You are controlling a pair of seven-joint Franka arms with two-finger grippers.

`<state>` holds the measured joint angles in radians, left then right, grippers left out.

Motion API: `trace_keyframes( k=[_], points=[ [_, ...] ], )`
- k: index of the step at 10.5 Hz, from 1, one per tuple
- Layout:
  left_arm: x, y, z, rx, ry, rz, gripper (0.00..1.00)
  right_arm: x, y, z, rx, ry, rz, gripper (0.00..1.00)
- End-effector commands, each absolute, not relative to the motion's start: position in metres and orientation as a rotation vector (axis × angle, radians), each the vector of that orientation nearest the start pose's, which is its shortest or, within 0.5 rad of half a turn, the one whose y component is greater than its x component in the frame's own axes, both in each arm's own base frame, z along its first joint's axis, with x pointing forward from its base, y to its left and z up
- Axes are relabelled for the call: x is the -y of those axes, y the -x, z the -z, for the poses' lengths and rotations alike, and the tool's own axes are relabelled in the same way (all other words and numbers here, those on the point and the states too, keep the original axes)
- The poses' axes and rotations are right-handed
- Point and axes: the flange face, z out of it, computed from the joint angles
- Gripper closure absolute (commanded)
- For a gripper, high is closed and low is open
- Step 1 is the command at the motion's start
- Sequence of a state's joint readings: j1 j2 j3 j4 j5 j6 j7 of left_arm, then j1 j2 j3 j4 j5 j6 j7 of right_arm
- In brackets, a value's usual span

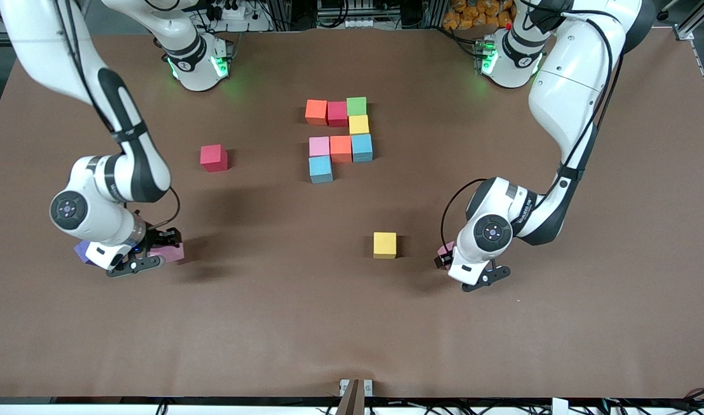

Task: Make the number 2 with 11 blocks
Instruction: 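Grasp the pink cube with the right gripper and lift it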

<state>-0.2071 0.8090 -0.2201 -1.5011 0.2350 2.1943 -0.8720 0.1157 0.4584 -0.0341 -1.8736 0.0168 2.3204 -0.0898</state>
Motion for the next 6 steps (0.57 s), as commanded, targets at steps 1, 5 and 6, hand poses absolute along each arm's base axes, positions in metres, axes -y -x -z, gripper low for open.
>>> trace_keyframes(
  k=[1,5,6],
  points=[
    [0.263,-0.652,-0.188,0.553,3.004,-0.065,0.0,-0.137,-0.614,-0.285,0.1,3.144,0.002,0.77],
    [0.262,-0.652,-0.184,0.542,2.996,-0.064,0.0,-0.275,-0.57,-0.282,-0.06,3.102,-0.009,0.77],
    [0.262,-0.652,-0.184,0.54,2.996,-0.063,0.0,-0.297,-0.559,-0.28,-0.053,3.069,-0.038,0.77]
  ],
)
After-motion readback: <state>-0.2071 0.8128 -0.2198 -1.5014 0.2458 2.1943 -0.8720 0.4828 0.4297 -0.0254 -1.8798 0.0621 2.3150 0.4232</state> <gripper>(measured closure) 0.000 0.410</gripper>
